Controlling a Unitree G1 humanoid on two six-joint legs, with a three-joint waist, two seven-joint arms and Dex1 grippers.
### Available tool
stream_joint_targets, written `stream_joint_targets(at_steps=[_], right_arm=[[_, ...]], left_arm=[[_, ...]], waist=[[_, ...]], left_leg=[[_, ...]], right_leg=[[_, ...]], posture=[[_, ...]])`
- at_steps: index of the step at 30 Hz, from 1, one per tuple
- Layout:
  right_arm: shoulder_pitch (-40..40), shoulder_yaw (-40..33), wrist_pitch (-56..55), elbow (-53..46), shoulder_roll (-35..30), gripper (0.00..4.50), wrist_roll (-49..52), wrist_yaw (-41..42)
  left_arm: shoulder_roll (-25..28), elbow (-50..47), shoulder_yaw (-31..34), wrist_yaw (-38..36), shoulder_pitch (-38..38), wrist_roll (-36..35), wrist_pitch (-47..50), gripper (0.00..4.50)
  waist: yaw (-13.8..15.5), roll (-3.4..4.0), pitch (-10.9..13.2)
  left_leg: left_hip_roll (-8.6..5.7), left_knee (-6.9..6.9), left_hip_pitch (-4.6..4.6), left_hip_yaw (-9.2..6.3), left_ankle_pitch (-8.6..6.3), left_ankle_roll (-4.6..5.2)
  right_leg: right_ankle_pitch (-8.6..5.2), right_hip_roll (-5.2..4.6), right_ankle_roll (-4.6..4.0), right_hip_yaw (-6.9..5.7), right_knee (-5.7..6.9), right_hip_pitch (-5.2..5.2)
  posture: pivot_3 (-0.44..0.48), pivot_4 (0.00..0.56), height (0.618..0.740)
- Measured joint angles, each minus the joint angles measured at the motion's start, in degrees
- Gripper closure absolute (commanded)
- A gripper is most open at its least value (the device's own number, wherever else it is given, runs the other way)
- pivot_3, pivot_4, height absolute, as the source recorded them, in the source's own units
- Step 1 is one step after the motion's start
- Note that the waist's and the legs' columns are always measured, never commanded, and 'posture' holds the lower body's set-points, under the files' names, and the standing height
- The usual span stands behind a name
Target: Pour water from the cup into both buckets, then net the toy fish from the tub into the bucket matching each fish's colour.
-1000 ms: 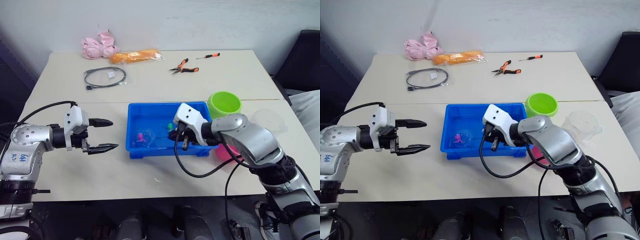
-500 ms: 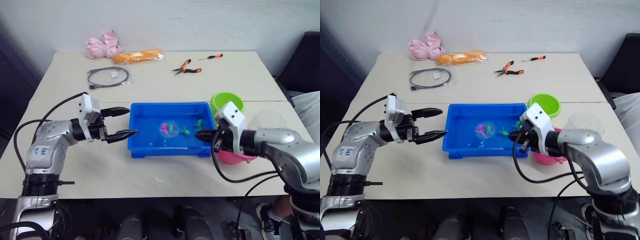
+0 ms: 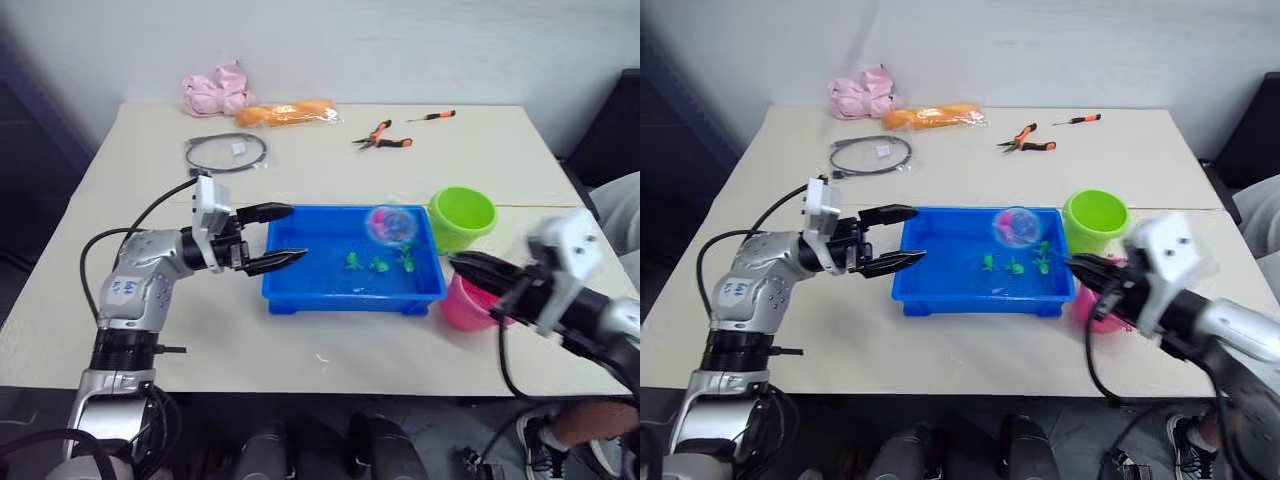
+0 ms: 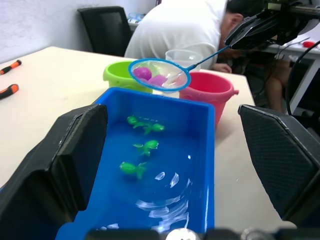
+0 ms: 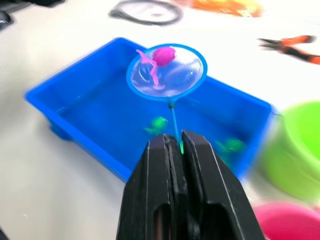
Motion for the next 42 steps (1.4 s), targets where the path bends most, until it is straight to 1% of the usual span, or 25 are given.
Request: stream_joint_targets(at_steps=[1,3,7,9,11,14,17,21,23,30,33,37,42], right_arm=[[4.12,-4.33,-0.83,-0.93,-1.30,4.50,0.05,0.89],[10.08,-8.87,-3.26,-2.03,-2.42,4.50,-0.65,2.24],[20.63,-16.34,-8.46,-2.59,-0.04,4.50,-1.61,3.91],[24.86,-17.76,-11.30,-2.61,1.21,4.50,-2.52,4.57],[30.12,-19.09,-15.56,-2.63,4.00,4.50,-5.00,4.69],[36.37,-18.82,-22.20,-2.53,7.94,4.50,-10.01,4.29],[38.95,-17.25,-31.00,-2.07,10.49,4.50,-15.44,3.65],[42.57,-13.30,-45.50,1.00,10.64,4.50,-26.30,3.22],[43.67,-11.20,-50.94,2.96,11.16,4.50,-30.42,2.91],[43.50,-4.89,-63.74,7.47,11.24,4.50,-44.93,-1.79],[43.07,-4.08,-69.49,9.50,10.93,4.50,-52.31,-5.26],[44.16,-3.11,-79.11,11.25,8.87,4.50,-63.21,-9.12],[44.49,-3.06,-85.35,13.68,9.37,4.50,-70.53,-13.46]], left_arm=[[-0.47,0.56,-0.39,-0.55,-0.38,0.00,0.02,0.03],[-0.85,1.32,-1.20,-1.21,-0.97,0.06,0.00,0.03],[-2.11,3.02,-2.31,-2.91,-1.98,0.17,-0.97,0.03],[-2.60,3.69,-2.55,-3.28,-2.16,0.39,-1.15,0.03],[-3.78,3.72,-3.27,-3.63,-2.92,0.50,-1.27,0.03],[-4.83,3.67,-3.52,-3.76,-3.04,0.49,-1.27,0.03],[-5.60,3.69,-4.30,-4.25,-3.04,0.66,-1.28,0.03],[-6.07,3.78,-4.58,-4.42,-3.05,0.92,-1.73,0.03],[-6.10,3.80,-4.58,-4.43,-3.05,0.97,-1.80,0.03],[-6.97,3.80,-5.14,-4.47,-3.03,1.19,-2.06,0.03],[-7.22,3.80,-5.54,-4.46,-3.03,1.38,-2.19,0.03],[-7.26,3.88,-5.54,-4.39,-3.03,1.65,-2.51,0.03],[-7.45,4.02,-5.54,-4.25,-3.03,1.89,-2.97,0.03]], waist=[[0.14,0.00,0.00],[0.15,0.00,-0.01],[0.14,-0.01,-0.01],[-0.04,-0.01,-0.02],[0.03,-0.01,-0.02],[0.02,-0.01,-0.02],[-0.16,0.00,-0.03],[-0.14,0.00,-0.03],[-0.11,0.00,-0.03],[-0.11,0.01,-0.03],[-0.11,0.01,-0.03],[-0.13,0.01,-0.03],[-0.09,0.01,-0.03]], left_leg=[[-0.03,0.00,0.00,0.00,0.01,0.02],[-0.04,0.00,0.02,-0.01,0.02,0.06],[-0.07,0.00,0.08,0.03,0.04,0.09],[-0.06,0.00,0.10,0.05,0.05,0.09],[-0.07,0.00,0.11,0.03,0.05,0.09],[-0.08,0.00,0.13,0.05,0.05,0.09],[-0.11,0.00,0.21,0.13,0.06,0.11],[-0.10,0.00,0.26,0.16,0.07,0.08],[-0.10,0.00,0.27,0.17,0.08,0.08],[-0.11,0.00,0.28,0.19,0.09,0.07],[-0.12,0.00,0.29,0.20,0.09,0.08],[-0.10,0.00,0.30,0.21,0.11,0.04],[-0.10,0.00,0.30,0.20,0.15,0.01]], right_leg=[[0.01,0.01,0.01,0.00,-0.02,0.00],[0.03,0.02,0.06,0.05,-0.05,0.04],[0.06,0.03,0.10,0.09,-0.04,0.07],[0.06,0.06,0.11,0.11,-0.03,0.07],[0.06,0.06,0.11,0.13,-0.04,0.08],[0.07,0.05,0.12,0.21,-0.06,0.09],[0.08,0.05,0.15,0.24,-0.16,0.09],[0.08,0.06,0.15,0.27,-0.14,0.09],[0.08,0.06,0.15,0.27,-0.14,0.09],[0.08,0.05,0.15,0.30,-0.13,0.08],[0.08,0.05,0.14,0.32,-0.13,0.08],[0.07,0.06,0.14,0.39,-0.12,0.08],[0.07,0.06,0.13,0.42,-0.11,0.08]], posture=[[0.000,0.150,0.740],[0.000,0.150,0.740],[0.000,0.150,0.740],[0.000,0.150,0.740],[0.000,0.150,0.740],[0.000,0.150,0.740],[0.000,0.150,0.740],[0.000,0.150,0.740],[0.000,0.150,0.740],[0.000,0.150,0.740],[0.000,0.150,0.740],[0.000,0.150,0.740],[0.000,0.150,0.740]])
